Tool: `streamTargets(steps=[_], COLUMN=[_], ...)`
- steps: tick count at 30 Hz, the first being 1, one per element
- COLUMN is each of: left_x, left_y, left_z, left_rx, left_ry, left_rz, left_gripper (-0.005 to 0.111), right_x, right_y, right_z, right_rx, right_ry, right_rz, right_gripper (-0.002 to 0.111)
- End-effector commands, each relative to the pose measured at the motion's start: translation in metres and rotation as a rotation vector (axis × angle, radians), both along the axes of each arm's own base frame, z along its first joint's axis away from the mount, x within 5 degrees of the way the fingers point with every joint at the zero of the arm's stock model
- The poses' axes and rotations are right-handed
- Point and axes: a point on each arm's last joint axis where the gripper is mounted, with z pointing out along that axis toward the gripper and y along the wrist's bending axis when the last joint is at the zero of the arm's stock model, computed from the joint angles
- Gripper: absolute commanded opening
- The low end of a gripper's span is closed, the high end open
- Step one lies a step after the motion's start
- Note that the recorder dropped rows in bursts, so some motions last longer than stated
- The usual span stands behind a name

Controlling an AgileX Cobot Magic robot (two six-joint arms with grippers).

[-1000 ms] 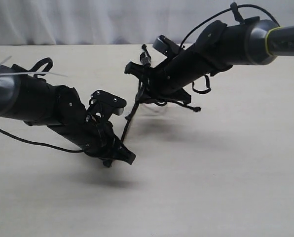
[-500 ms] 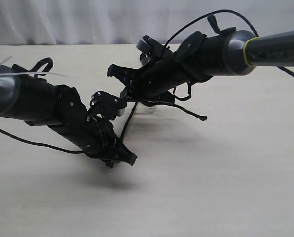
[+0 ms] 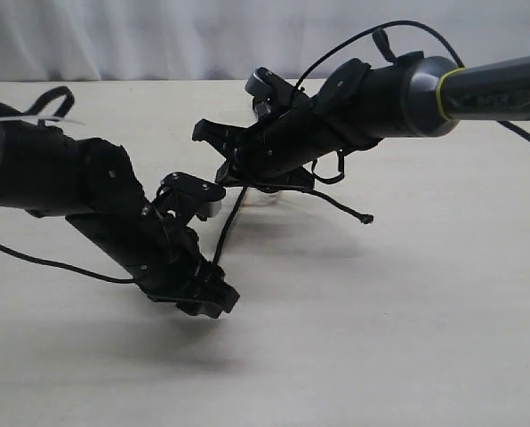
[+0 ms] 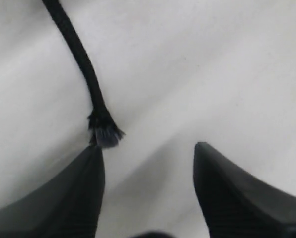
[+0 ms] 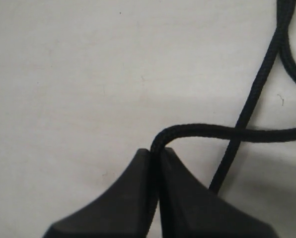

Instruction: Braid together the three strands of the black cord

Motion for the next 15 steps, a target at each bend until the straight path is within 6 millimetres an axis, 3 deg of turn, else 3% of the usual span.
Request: streamTargets(steps=[1,7,12,15], left_x=[-0.005,0.0,0.008,0.01], left_y=[0.015,0.048,0.081,0.091], left_z=[0.022,0.052,0.065,0.065], left_rx=[-0.007,-0.04,-0.04,-0.039], left_ry=[0.045,-0.004,-0.044,-0.046], left_rz=[-0.017,0.076,0.175,0.212], left_gripper=[0.051,0.051,0.051,0.051], right_x=[0.001,-0.003,-0.008,-0.01], right_y=[-0.002,0.005,0.015,0.019], right_z=[0.0,-0.014,-0.026,-0.028], right_rx=[-0.015,-0.037,-0.045,-0.048], right_ry=[-0.018,-0.002,0.02,0.021], right_rz=[0.028,0.063,0.08,0.087], right_gripper=[0.004,0.004,0.005,0.016])
